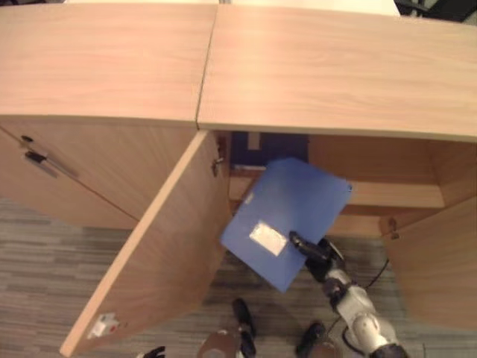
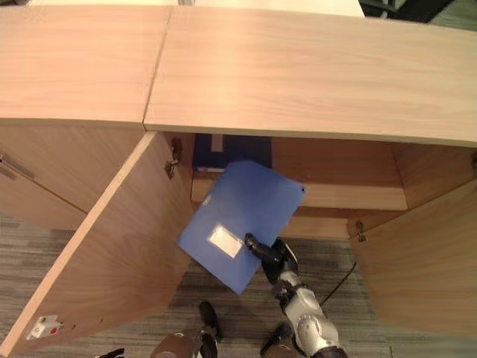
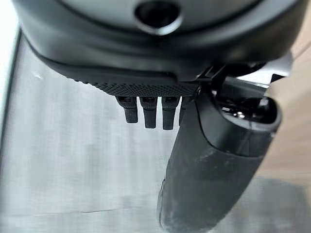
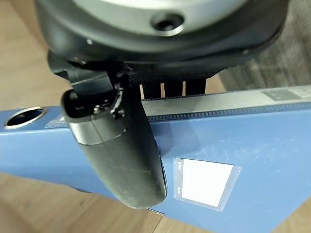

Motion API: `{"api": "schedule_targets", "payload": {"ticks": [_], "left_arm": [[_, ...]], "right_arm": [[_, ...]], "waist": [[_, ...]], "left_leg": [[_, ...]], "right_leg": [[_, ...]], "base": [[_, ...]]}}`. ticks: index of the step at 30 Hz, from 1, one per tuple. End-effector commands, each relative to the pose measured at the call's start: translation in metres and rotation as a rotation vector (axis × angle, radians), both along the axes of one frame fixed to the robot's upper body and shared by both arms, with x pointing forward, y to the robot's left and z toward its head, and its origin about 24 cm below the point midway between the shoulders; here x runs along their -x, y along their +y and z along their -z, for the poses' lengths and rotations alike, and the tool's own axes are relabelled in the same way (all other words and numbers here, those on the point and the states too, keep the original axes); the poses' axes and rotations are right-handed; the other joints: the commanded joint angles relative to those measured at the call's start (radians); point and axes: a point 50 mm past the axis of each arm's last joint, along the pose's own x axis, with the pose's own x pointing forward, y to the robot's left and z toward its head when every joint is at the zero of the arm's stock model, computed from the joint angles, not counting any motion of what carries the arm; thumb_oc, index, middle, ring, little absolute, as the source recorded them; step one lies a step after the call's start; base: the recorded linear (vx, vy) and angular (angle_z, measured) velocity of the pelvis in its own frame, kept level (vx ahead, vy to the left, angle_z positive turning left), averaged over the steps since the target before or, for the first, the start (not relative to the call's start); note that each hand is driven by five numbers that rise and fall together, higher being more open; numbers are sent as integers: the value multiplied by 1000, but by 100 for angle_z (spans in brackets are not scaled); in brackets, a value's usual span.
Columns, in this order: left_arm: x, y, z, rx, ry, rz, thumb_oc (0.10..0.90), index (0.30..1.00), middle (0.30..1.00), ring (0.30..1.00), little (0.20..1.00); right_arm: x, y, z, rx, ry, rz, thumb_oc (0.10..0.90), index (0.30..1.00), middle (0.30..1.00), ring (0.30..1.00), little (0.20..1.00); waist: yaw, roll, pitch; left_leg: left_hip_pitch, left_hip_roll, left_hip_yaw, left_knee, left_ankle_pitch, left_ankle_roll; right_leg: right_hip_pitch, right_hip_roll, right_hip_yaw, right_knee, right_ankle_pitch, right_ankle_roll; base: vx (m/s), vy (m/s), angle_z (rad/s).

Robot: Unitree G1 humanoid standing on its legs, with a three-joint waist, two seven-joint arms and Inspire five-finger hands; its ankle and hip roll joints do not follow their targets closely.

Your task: Put the empty folder in the office cabinet

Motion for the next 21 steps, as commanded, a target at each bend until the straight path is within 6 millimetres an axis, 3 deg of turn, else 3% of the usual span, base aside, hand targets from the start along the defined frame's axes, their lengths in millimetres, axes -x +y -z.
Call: {"api": "schedule_targets", "payload": {"ticks": [1,3,6,10,13,18,20,21], "left_arm": [[16,12,-4,-46,15,-6,800,900,900,900,900],[3,13,-7,-52,-45,-16,800,900,900,900,900],[-2,14,-10,-54,-86,-30,800,900,900,900,900],[-6,10,-10,-42,-113,-41,800,900,900,900,900],[-8,5,-9,-33,-110,-18,800,900,900,900,900],[-14,3,-9,-29,-125,-21,800,900,900,900,900],[-16,3,-9,-26,-130,-21,800,900,900,900,900],[-17,2,-9,-24,-133,-21,800,900,900,900,900]], "right_arm": [[-14,-27,-68,-117,-365,123,400,300,300,300,300],[-15,-36,-75,-153,-401,196,400,300,300,300,300],[-16,-45,-86,-211,-455,278,400,300,300,300,300],[-24,-50,-98,-214,-491,327,400,300,300,300,300],[-34,-51,-114,-229,-538,353,400,300,300,300,300],[-58,-56,-158,-230,-657,381,400,300,300,300,300],[-70,-64,-181,-207,-697,400,400,300,300,300,300],[-71,-65,-182,-206,-700,400,400,300,300,300,300]], "waist": [[-12,16,51],[-9,16,59],[1,3,39],[4,10,23],[5,27,25],[14,60,43],[25,75,62],[24,78,64]], "left_leg": [[67,55,-97,-21,-46,-159],[74,63,-124,-15,-50,-173],[72,77,-146,0,-50,-188],[79,112,-165,-14,-35,-208],[86,142,-180,-29,-25,-224],[82,192,-197,-32,-12,-246],[42,238,-200,11,5,-272],[37,242,-203,17,4,-275]], "right_leg": [[-8,28,-37,-110,107,39],[-4,17,-33,-143,133,49],[29,13,-94,-173,164,47],[30,23,-113,-141,145,36],[6,10,-110,-69,115,24],[-60,-11,-95,76,30,-5],[-59,-5,-102,98,-30,-37],[-59,-2,-105,98,-33,-40]], "base": [[231,-201,-5],[185,-229,35],[195,-271,72],[162,-203,44],[126,-159,13],[93,-184,-3],[34,-261,6],[-16,-255,5]]}}
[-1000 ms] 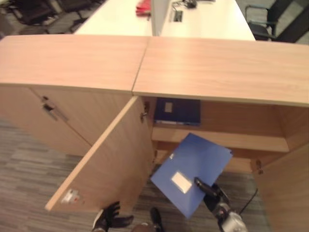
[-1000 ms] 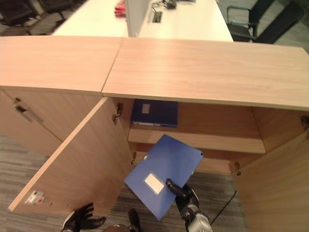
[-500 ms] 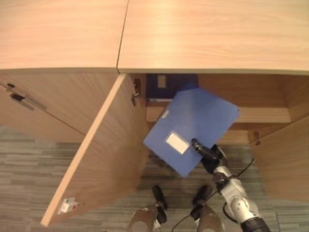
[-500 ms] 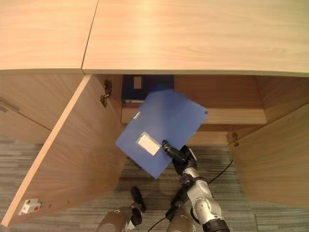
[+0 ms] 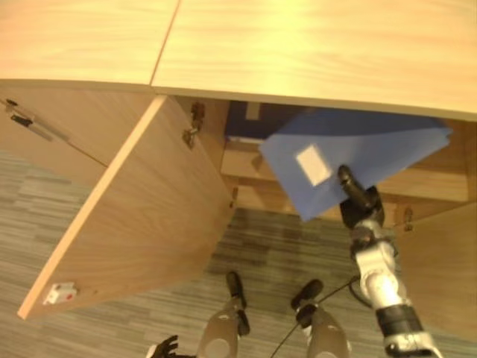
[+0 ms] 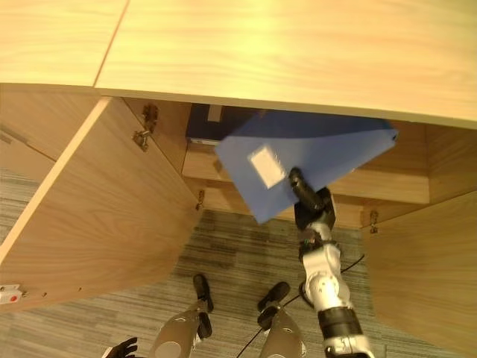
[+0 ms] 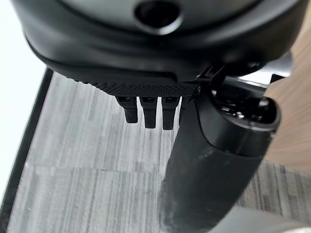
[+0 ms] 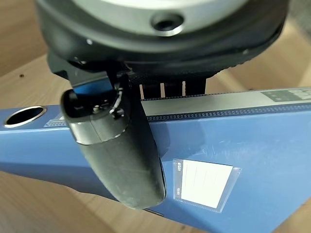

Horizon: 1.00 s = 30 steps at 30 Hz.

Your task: Put the empty folder in the office cabinet

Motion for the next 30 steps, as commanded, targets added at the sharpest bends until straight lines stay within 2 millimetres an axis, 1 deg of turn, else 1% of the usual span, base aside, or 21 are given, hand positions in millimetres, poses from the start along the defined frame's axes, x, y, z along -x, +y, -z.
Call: {"api": "schedule_targets", "payload": {"ticks": [1,2,3,4,5,6,7,8,9,10,11,12,13,16,17,18,22,25,30], "left_arm": [[8,25,-7,-81,17,-22,800,900,900,900,900],[6,24,-7,-80,14,-21,800,900,900,900,900],[-2,21,-8,-62,-17,-9,800,900,900,900,900],[-3,20,-9,-57,-20,-6,800,900,900,900,900],[-4,19,-9,-55,-23,-5,800,900,900,900,900],[-3,19,-8,-48,-21,6,800,900,900,900,900],[-3,19,-8,-46,-17,11,800,900,900,900,900],[-2,20,-9,-50,-11,12,800,900,900,900,900],[1,20,-8,-48,0,12,800,900,900,900,900],[5,20,-7,-51,11,17,800,900,900,900,900],[8,21,-7,-57,20,10,800,900,900,900,900],[8,21,-7,-56,17,9,800,900,900,900,900],[8,23,-7,-65,24,15,800,900,900,900,900],[4,27,-9,-82,13,22,800,900,900,900,900],[3,27,-9,-82,12,23,800,900,900,900,900],[1,27,-9,-84,5,25,800,900,900,900,900],[-8,25,-12,-92,-22,47,800,900,900,900,900],[-12,24,-12,-103,-25,75,800,900,900,900,900],[-21,20,-14,-106,-43,125,800,900,900,900,900]], "right_arm": [[-10,-14,-75,-17,-322,77,400,300,300,300,300],[-11,-15,-77,-16,-326,78,400,300,300,300,300],[-19,-35,-96,19,-326,141,400,300,300,300,300],[-21,-43,-104,6,-334,167,400,300,300,300,300],[-22,-43,-105,6,-337,168,400,300,300,300,300],[-24,-52,-116,3,-354,191,400,300,300,300,300],[-26,-56,-123,-4,-365,205,400,300,300,300,300],[-28,-57,-132,-12,-382,209,400,300,300,300,300],[-31,-59,-138,-35,-391,208,400,300,300,300,300],[-35,-61,-139,-64,-381,214,400,300,300,300,300],[-37,-64,-148,-86,-395,218,400,300,300,300,300],[-38,-65,-149,-86,-397,217,400,300,300,300,300],[-38,-75,-164,-123,-418,244,400,300,300,300,300],[-37,-89,-183,-170,-450,289,400,300,300,300,300],[-36,-89,-184,-171,-452,290,400,300,300,300,300],[-35,-92,-189,-187,-471,299,400,300,300,300,300],[-28,-98,-196,-300,-551,329,400,300,300,300,300],[-24,-100,-191,-422,-609,347,400,300,300,300,300],[-20,-99,-172,-553,-648,382,400,300,300,300,300]], "waist": [[25,-17,0],[23,-15,2],[31,4,31],[36,13,33],[35,14,33],[45,20,36],[57,22,45],[68,26,51],[74,34,59],[74,39,61],[80,44,68],[81,44,69],[87,49,83],[94,49,91],[95,48,90],[94,47,92],[85,49,102],[78,50,110],[62,52,122]], "left_leg": [[85,113,-30,79,-50,-92],[78,116,-33,86,-52,-93],[-11,130,-28,140,-12,-92],[-45,118,-32,119,14,-95],[-47,117,-33,116,18,-95],[-82,102,-41,92,45,-99],[-107,88,-54,74,57,-99],[-118,75,-75,64,56,-102],[-119,67,-97,55,51,-96],[-107,71,-112,46,42,-93],[-113,67,-123,57,35,-88],[-116,67,-121,59,34,-87],[-136,65,-114,92,28,-83],[-177,49,-96,134,9,-70],[-180,48,-96,136,8,-69],[-185,44,-93,143,2,-66],[-200,29,-91,161,-18,-55],[-200,22,-88,163,-28,-50],[-192,10,-89,160,-36,-40]], "right_leg": [[36,-58,15,52,-33,92],[37,-56,10,50,-34,88],[62,-50,-35,51,-79,67],[66,-47,-41,52,-88,67],[64,-48,-42,53,-88,66],[70,-42,-43,52,-96,65],[73,-36,-42,59,-102,60],[70,-31,-31,76,-109,63],[60,-26,-11,99,-117,64],[46,-24,10,122,-120,67],[29,-24,36,141,-115,71],[26,-25,37,142,-114,70],[-3,-34,64,155,-110,65],[-63,-59,103,193,-125,51],[-67,-60,104,196,-126,51],[-74,-63,107,200,-128,49],[-97,-70,118,210,-137,46],[-103,-73,125,213,-140,49],[-102,-74,122,205,-134,53]], "base": [[-32,-115,10],[-65,-260,22],[-28,-157,29],[-22,-151,52],[37,14,54],[30,5,41],[59,20,20],[61,43,5],[74,94,0],[59,122,-17],[30,93,-49],[1,114,-72],[-12,109,-79],[-6,114,-31],[-4,26,-4],[0,0,0],[5,14,-1],[0,0,0],[0,0,0]]}}
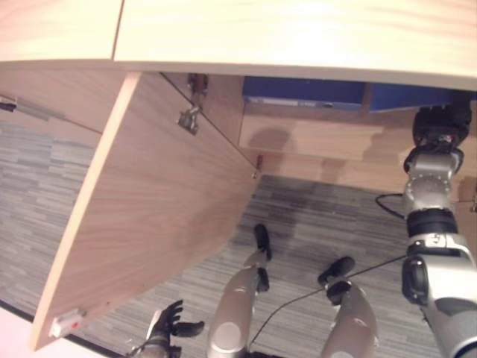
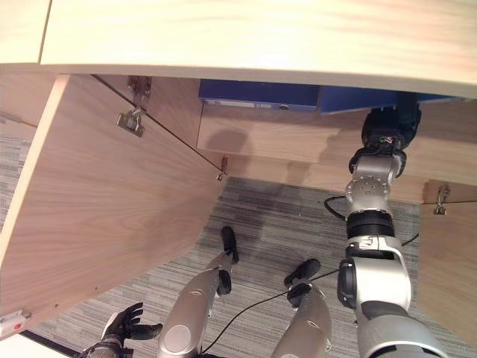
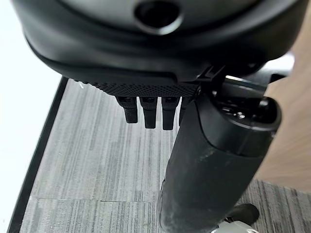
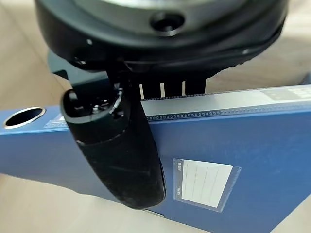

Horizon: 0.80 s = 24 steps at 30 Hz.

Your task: Put the empty folder in the office cabinet

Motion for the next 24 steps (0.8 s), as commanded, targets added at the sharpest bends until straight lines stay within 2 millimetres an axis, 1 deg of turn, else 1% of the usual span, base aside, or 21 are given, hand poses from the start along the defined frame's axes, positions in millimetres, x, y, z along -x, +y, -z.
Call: {"api": "schedule_targets", "payload": {"ticks": [1,5,8,13,15,17,18,19,21,22,24], "left_arm": [[39,20,7,-85,127,-10,800,900,900,900,900],[35,23,5,-108,120,11,800,900,900,900,900],[32,24,4,-117,117,22,800,900,900,900,900],[33,28,3,-135,127,36,800,900,900,900,900],[34,31,3,-142,137,38,800,900,900,900,900],[35,36,1,-156,142,34,800,900,900,900,900],[34,37,1,-158,141,35,800,900,900,900,900],[35,41,0,-170,149,38,800,900,900,900,900],[34,42,0,-173,148,40,800,900,900,900,900],[35,46,-2,-182,155,46,800,900,900,900,900],[35,48,-2,-182,155,50,800,900,900,900,900]], "right_arm": [[31,-25,-66,92,-305,146,400,300,300,300,300],[37,-29,-68,48,-339,185,400,300,300,300,300],[40,-33,-72,29,-355,207,400,300,300,300,300],[46,-45,-83,40,-350,246,400,300,300,300,300],[47,-50,-88,76,-322,252,400,300,300,300,300],[46,-59,-92,127,-264,261,400,300,300,300,300],[46,-64,-95,146,-244,264,400,300,300,300,300],[47,-67,-106,195,-221,266,400,300,300,300,300],[47,-68,-113,215,-217,266,400,300,300,300,300],[47,-69,-121,255,-198,258,400,300,300,300,300],[46,-72,-125,285,-164,258,400,300,300,300,300]], "waist": [[-11,-16,-30],[-18,-17,-26],[-21,-17,-24],[-25,-19,-21],[-26,-24,-21],[-26,-32,-20],[-25,-31,-19],[-22,-36,-20],[-22,-35,-19],[-18,-38,-20],[-16,-38,-19]], "left_leg": [[15,65,-27,71,-115,-117],[21,60,-29,66,-118,-115],[26,58,-30,64,-119,-115],[28,55,-34,66,-122,-114],[31,54,-34,65,-122,-114],[32,55,-35,65,-122,-118],[32,55,-33,64,-120,-117],[32,56,-35,61,-120,-120],[31,56,-34,58,-116,-119],[31,57,-35,58,-115,-120],[30,58,-34,57,-114,-122]], "right_leg": [[23,24,16,11,-59,24],[24,24,16,7,-53,29],[26,21,17,7,-53,32],[26,18,21,11,-52,36],[26,17,20,15,-52,37],[25,16,21,18,-51,40],[23,15,19,18,-49,38],[22,17,22,17,-47,42],[21,17,20,14,-45,40],[19,18,19,15,-43,39],[16,18,20,16,-42,41]], "base": [[0,0,0],[-2,-16,0],[0,0,0],[0,0,0],[0,0,0],[-1,-28,3],[0,-41,4],[0,0,0],[0,0,0],[-5,-30,-1],[0,0,0]]}}
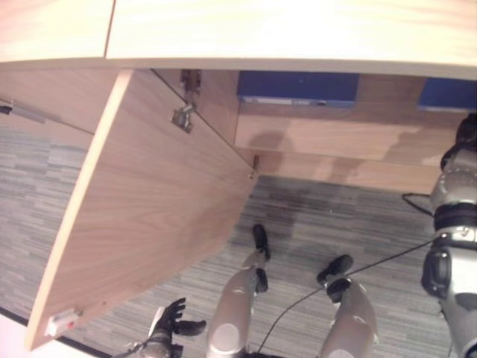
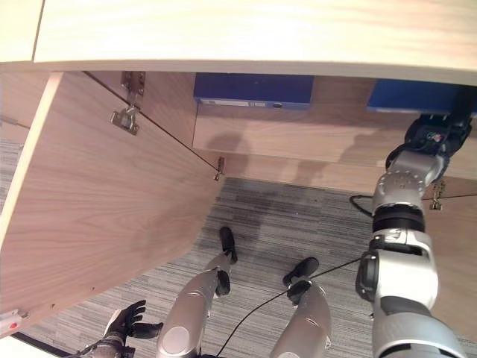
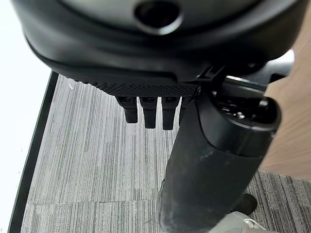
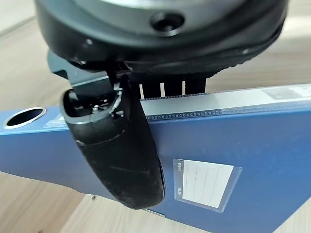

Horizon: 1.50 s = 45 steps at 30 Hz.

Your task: Put the empty folder in the office cabinet

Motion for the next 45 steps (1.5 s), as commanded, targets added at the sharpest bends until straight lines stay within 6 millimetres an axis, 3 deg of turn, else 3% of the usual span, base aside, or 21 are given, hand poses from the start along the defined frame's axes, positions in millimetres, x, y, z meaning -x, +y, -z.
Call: {"api": "schedule_targets", "payload": {"ticks": [1,5,6,7,12,24,36,38,39,41,42,45], "left_arm": [[36,46,-1,-162,149,17,800,900,900,900,900],[35,51,-3,-174,157,28,800,900,900,900,900],[35,52,-4,-171,157,28,800,900,900,900,900],[36,53,-4,-173,160,39,800,900,900,900,900],[33,55,-6,-182,160,54,800,900,900,900,900],[28,52,-5,-180,158,76,800,900,900,900,900],[25,51,-6,-179,150,87,800,900,900,900,900],[27,57,-8,-187,164,100,800,900,900,900,900],[27,56,-8,-184,162,101,800,900,900,900,900],[28,63,-10,-188,179,122,800,900,900,900,900],[28,62,-10,-186,177,122,800,900,900,900,900],[32,64,-10,-178,198,152,800,900,900,900,900]], "right_arm": [[27,-15,-98,318,-167,92,400,300,300,300,300],[24,-16,-109,383,-103,67,400,300,300,300,300],[23,-18,-109,396,-73,66,522,484,484,484,484],[23,-19,-112,401,-52,59,800,900,900,900,900],[17,-14,-112,379,-69,20,800,900,900,900,900],[-10,28,-88,342,-151,-150,800,900,900,900,900],[-15,39,-77,380,-139,-201,800,900,900,900,900],[-20,36,-68,613,81,-227,800,900,900,900,900],[-20,36,-70,617,82,-227,800,900,900,900,900],[-21,29,-64,935,362,-235,800,900,900,900,900],[-21,29,-65,939,362,-235,800,900,900,900,900],[-16,10,-54,1121,617,-220,800,900,900,900,900]], "waist": [[11,-35,-21],[19,-36,-24],[22,-35,-26],[28,-33,-28],[33,-28,-30],[40,-25,-32],[34,-21,-19],[37,-33,-17],[36,-31,-17],[35,-47,-13],[34,-45,-12],[27,-55,-9]], "left_leg": [[31,65,-26,65,-127,-125],[28,67,-26,61,-122,-126],[29,66,-28,59,-122,-128],[30,65,-27,54,-119,-126],[33,63,-30,47,-117,-126],[52,56,-27,38,-120,-120],[57,45,-20,36,-125,-114],[58,44,-18,33,-123,-116],[58,44,-16,32,-121,-115],[56,48,-14,33,-117,-119],[55,49,-13,32,-116,-118],[55,52,-12,30,-113,-120]], "right_leg": [[29,33,19,-26,-23,43],[23,33,14,-26,-22,42],[22,33,14,-24,-21,46],[21,33,9,-25,-19,44],[18,34,11,-23,-20,46],[27,33,5,-40,-1,52],[23,21,13,-41,18,61],[20,18,14,-40,24,64],[19,18,12,-41,25,62],[16,18,12,-42,31,63],[15,19,10,-44,32,61],[17,20,4,-49,40,61]], "base": [[0,0,0],[0,0,0],[0,0,0],[0,0,0],[0,0,0],[0,0,0],[-9,3,0],[0,0,0],[0,0,0],[0,0,0],[0,0,0],[0,0,0]]}}
